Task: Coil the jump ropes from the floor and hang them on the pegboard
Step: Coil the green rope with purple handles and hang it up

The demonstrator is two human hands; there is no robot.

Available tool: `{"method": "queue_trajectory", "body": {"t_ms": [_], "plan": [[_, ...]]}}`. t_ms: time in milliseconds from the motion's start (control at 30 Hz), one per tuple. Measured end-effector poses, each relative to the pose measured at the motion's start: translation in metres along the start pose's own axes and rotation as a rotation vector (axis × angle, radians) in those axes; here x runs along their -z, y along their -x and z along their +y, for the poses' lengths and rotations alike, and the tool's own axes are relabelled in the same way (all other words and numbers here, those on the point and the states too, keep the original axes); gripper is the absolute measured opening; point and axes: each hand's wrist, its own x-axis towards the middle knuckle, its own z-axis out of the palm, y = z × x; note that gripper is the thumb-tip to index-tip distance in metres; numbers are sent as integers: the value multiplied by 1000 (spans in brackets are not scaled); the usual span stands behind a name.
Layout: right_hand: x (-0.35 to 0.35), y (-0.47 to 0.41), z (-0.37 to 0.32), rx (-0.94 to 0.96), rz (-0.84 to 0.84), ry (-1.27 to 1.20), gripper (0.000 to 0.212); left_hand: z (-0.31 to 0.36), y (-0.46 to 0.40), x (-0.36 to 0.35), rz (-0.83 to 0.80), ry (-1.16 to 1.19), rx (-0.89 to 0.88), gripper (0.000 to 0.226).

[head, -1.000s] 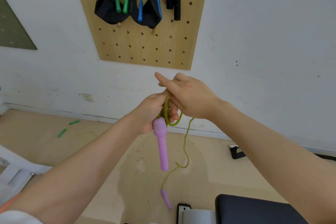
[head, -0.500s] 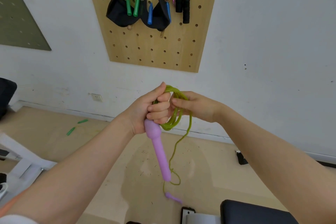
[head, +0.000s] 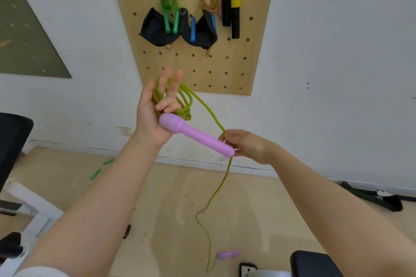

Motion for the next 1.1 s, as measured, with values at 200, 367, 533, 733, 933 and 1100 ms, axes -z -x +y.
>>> {"method": "queue_trajectory", "body": {"t_ms": [200,367,533,733,933,1100], "plan": [[-32,-2,-49,-183,-124,1055,30,3,4,0,189,-690,135,36],[-73,14,-86,273,-123,1356,33,-7,15,9,57,-1354,213,40],[-73,9,-105,521,211,1206,23,0,32,16,93,-1265,299,22],[-75,-6,-100,508,367,669,43,15,46,12,86,-1047,415,46],[-83,-21,-93,504,292,20,44,35,65,20,-97,-769,653,46],[-94,-41,-55,261,237,106,55,52,62,35,-390,-52,564,35]]}}
